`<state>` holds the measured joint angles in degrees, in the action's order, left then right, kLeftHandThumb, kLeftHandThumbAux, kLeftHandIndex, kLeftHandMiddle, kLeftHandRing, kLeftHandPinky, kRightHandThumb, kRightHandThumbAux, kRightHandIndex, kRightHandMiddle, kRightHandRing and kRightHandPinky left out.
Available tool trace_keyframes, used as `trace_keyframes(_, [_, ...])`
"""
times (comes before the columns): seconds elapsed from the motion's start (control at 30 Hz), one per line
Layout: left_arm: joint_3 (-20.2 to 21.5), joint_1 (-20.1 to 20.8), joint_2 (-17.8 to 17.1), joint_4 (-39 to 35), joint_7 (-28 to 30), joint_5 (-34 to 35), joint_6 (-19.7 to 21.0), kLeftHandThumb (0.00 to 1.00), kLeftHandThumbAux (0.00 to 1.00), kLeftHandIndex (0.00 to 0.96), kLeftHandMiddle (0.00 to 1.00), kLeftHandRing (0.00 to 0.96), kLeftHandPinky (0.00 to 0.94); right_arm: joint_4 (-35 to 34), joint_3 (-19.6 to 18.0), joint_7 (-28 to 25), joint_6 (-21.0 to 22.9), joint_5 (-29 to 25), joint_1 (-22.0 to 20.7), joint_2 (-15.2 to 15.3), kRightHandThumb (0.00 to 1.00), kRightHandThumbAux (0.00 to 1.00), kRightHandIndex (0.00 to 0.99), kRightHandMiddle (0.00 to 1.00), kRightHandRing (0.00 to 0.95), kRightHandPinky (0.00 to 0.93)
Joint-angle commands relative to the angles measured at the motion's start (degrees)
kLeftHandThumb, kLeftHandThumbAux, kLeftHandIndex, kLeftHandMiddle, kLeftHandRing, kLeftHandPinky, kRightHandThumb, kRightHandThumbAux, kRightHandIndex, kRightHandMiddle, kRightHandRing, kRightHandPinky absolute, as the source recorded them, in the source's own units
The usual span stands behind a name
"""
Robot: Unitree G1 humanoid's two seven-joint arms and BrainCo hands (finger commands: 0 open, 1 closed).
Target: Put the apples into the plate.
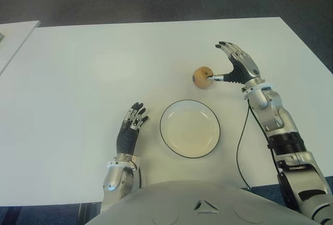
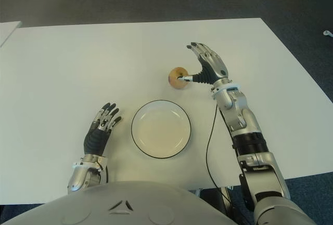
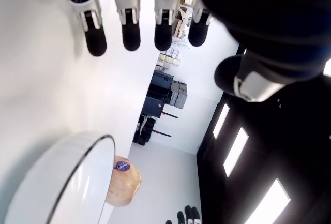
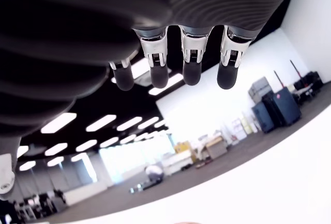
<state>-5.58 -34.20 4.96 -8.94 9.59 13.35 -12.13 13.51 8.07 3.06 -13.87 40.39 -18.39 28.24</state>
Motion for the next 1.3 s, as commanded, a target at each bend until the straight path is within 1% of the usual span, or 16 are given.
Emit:
trace_keyframes(0.03, [-0.2,0.8,0.7,1.2,-1.2,-0.7,0.8,0.212,0.461,0.127,0.104,0.099,0.149,7.6,3.8,2.3,1.2,3.3,-6.5,-1.2,0.455,0.499,0.099,0.0,0.0,0.056])
trace_keyframes(0.1, [-0.4,0.9,0.8,1.2,-1.2,-0.8,0.6,0.218,0.468,0.132,0.103,0.093,0.138,10.7,5.3,3.6,1.6,4.4,-9.2,-1.9,0.464,0.5,0.103,0.002,0.0,0.064])
trace_keyframes(0.23, [-0.8,0.9,0.8,1.1,-1.6,-1.7,0.3,0.224,0.478,0.139,0.104,0.087,0.129,15.3,7.2,5.4,1.2,5.0,-12.1,-2.0,0.467,0.505,0.103,0.001,0.0,0.064])
trace_keyframes(0.4, [-1.1,0.8,1.1,1.2,-1.9,-2.4,-0.4,0.235,0.491,0.145,0.113,0.091,0.144,22.6,9.8,8.0,0.1,5.9,-16.1,-2.1,0.428,0.537,0.083,0.0,0.0,0.043])
trace_keyframes(0.53, [-1.1,0.8,1.2,1.2,-1.9,-2.3,-0.5,0.241,0.491,0.147,0.119,0.097,0.161,26.7,11.4,10.0,-0.6,5.8,-18.2,-2.3,0.407,0.551,0.072,0.0,0.0,0.041])
trace_keyframes(0.67, [-0.9,1.0,1.0,1.8,-1.7,-2.4,-1.1,0.237,0.481,0.147,0.123,0.1,0.153,32.6,12.8,12.1,-1.0,5.5,-21.2,-3.3,0.391,0.566,0.061,0.0,0.0,0.038])
trace_keyframes(0.77, [-0.7,1.3,1.1,2.3,-1.6,-1.9,-1.3,0.238,0.474,0.149,0.122,0.099,0.143,35.2,13.7,13.1,-1.1,5.3,-22.4,-3.8,0.38,0.572,0.054,0.0,0.0,0.036])
trace_keyframes(0.9, [-0.5,1.6,1.3,2.9,-1.4,-1.2,-1.4,0.248,0.463,0.155,0.124,0.103,0.157,37.6,15.0,14.1,-0.8,5.3,-23.5,-4.8,0.363,0.571,0.047,0.0,0.0,0.036])
trace_keyframes(1.07, [-0.6,1.9,1.0,3.2,-1.7,-1.8,-1.3,0.252,0.468,0.164,0.124,0.101,0.15,38.3,16.1,14.5,-0.1,4.9,-23.5,-5.9,0.362,0.557,0.044,0.004,0.003,0.055])
trace_keyframes(1.3, [-0.8,1.5,0.7,2.6,-1.6,-2.1,-1.0,0.25,0.488,0.159,0.123,0.099,0.151,40.5,16.7,14.4,0.5,4.2,-24.2,-6.9,0.378,0.55,0.046,0.012,0.011,0.053])
